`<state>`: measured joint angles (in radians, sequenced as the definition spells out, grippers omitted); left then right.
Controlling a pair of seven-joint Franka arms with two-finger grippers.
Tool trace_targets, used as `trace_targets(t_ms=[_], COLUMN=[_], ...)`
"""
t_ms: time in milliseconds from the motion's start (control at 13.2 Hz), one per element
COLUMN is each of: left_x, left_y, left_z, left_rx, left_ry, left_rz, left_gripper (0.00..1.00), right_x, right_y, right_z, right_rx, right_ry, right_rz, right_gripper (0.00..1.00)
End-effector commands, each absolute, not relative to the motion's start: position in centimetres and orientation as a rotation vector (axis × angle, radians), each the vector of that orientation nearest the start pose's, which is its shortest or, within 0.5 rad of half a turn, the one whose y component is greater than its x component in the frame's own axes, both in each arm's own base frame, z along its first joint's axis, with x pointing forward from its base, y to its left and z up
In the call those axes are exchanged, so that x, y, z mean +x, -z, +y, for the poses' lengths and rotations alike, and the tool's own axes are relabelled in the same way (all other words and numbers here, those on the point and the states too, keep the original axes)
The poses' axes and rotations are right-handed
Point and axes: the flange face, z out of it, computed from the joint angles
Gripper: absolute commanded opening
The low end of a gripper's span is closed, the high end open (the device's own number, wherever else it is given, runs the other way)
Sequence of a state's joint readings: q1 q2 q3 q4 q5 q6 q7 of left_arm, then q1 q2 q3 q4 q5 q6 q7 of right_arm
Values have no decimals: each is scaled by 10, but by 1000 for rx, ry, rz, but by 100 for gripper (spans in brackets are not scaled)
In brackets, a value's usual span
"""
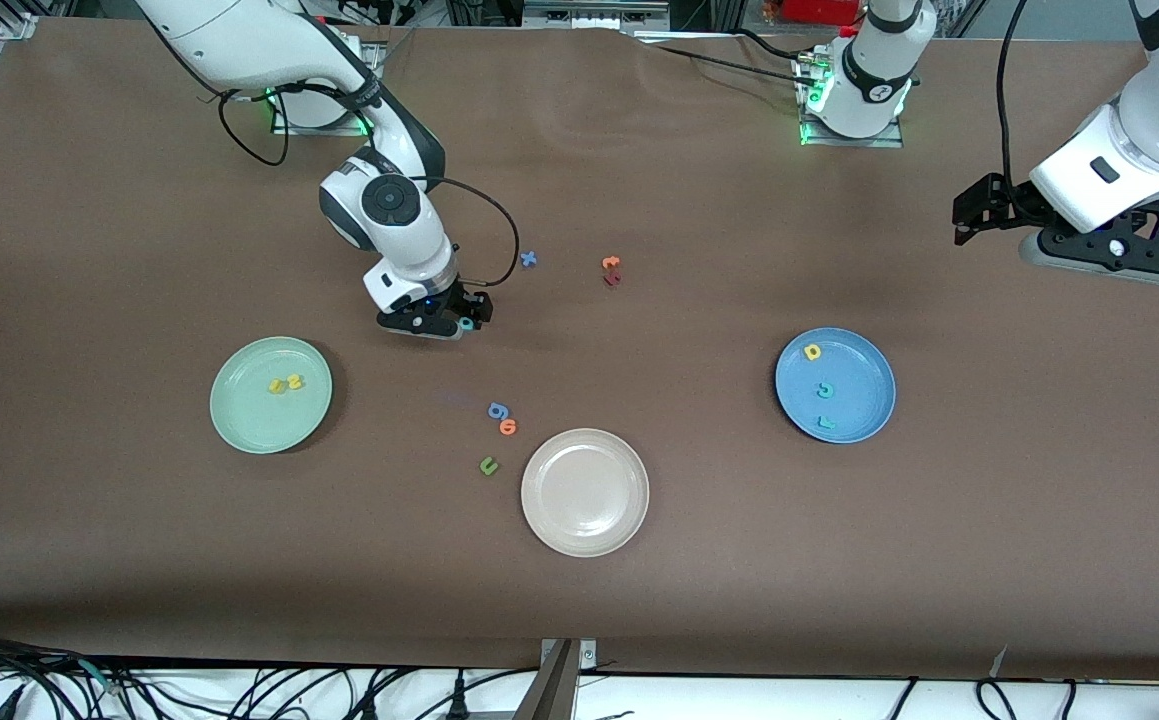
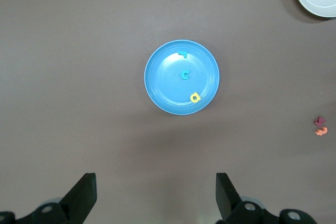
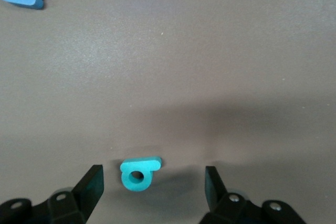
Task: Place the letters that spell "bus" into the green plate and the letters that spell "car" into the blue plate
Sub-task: 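Lower the right gripper and grasp the teal b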
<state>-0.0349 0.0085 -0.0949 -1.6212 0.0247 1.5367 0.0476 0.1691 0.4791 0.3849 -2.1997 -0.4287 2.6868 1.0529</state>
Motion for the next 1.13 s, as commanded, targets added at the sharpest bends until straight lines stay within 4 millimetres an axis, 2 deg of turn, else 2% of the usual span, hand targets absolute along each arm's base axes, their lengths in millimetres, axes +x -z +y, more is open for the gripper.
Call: trace_targets(t_ms=[0,1058], left_x=[543,544], left_y=[-600,-602], left_z=[-67,-70], left_rx=[-3128,-3125], left_ry=[-145,-137], left_rz=[294,281], left_gripper=[100,100], right_x=[464,460], right_y=[-181,-172], right_z=[308,318], right_rx=[-3084,-3058], right_ry=[97,99], right_rz=[276,228], right_gripper=[85,83])
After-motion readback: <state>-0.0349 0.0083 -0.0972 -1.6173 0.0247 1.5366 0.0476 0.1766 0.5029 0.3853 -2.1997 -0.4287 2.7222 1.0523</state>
